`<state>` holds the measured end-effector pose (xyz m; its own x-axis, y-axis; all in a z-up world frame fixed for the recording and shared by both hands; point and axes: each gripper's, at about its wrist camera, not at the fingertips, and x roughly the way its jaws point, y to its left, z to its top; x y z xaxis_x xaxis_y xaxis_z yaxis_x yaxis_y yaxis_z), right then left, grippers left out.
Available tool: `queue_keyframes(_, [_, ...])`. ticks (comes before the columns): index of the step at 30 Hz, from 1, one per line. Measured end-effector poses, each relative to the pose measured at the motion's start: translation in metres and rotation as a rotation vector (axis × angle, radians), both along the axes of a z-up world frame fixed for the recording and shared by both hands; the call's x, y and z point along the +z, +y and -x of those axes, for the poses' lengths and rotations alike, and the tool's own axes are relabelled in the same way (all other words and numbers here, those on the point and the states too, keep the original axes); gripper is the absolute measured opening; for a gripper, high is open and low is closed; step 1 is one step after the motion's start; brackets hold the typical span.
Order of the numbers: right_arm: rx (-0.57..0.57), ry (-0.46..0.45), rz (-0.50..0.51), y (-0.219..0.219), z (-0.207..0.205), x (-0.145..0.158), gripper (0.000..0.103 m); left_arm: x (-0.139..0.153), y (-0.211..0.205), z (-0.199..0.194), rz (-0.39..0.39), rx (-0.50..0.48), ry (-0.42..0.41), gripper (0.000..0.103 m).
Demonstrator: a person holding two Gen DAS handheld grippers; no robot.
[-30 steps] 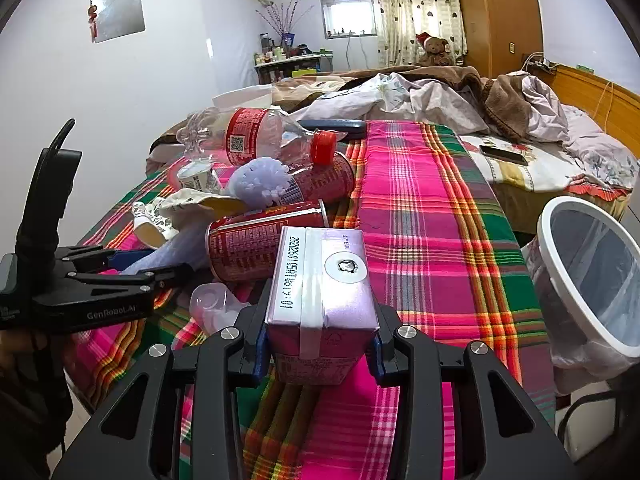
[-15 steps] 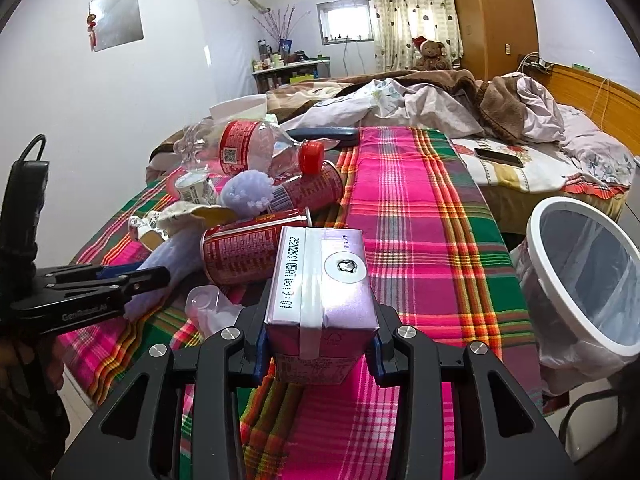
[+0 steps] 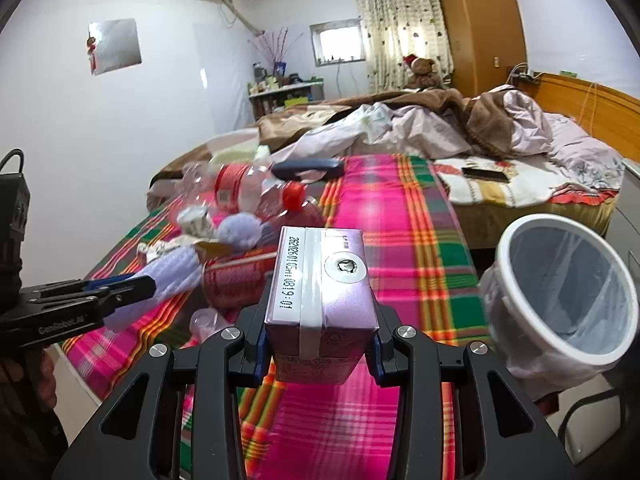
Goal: Collect trash
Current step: 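Grasp the white foam net sleeve with the left gripper while the right gripper grasps the pink milk carton, then carry the foam sleeve and pink carton over the white trash bin with both grippers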
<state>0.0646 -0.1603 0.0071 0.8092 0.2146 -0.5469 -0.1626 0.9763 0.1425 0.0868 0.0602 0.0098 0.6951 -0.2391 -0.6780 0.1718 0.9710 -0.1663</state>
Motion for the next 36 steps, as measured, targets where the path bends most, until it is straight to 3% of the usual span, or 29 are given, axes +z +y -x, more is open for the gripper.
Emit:
queue_keyframes(7, [-0.059, -0.017, -0.017, -0.026, 0.000, 0.006, 0.038, 0.014, -0.021, -0.001, -0.028, -0.010, -0.048, 0.031])
queue_keyframes(12, [-0.078, -0.028, -0.025, -0.037, 0.000, 0.005, 0.038, 0.008, -0.019, 0.003, 0.010, 0.005, -0.020, 0.030])
queue_keyframes(23, [-0.084, -0.064, -0.049, -0.049, 0.008, 0.012, 0.038, 0.020, -0.016, 0.019, 0.043, 0.033, -0.053, 0.029])
queue_keyframes(29, [-0.100, -0.082, -0.052, -0.062, 0.011, 0.018, 0.038, 0.040, -0.046, 0.019, 0.034, -0.040, -0.110, 0.029])
queue_keyframes(36, [-0.159, -0.091, -0.015, -0.091, 0.012, 0.026, 0.038, 0.051, -0.100, 0.002, 0.054, -0.157, -0.120, 0.029])
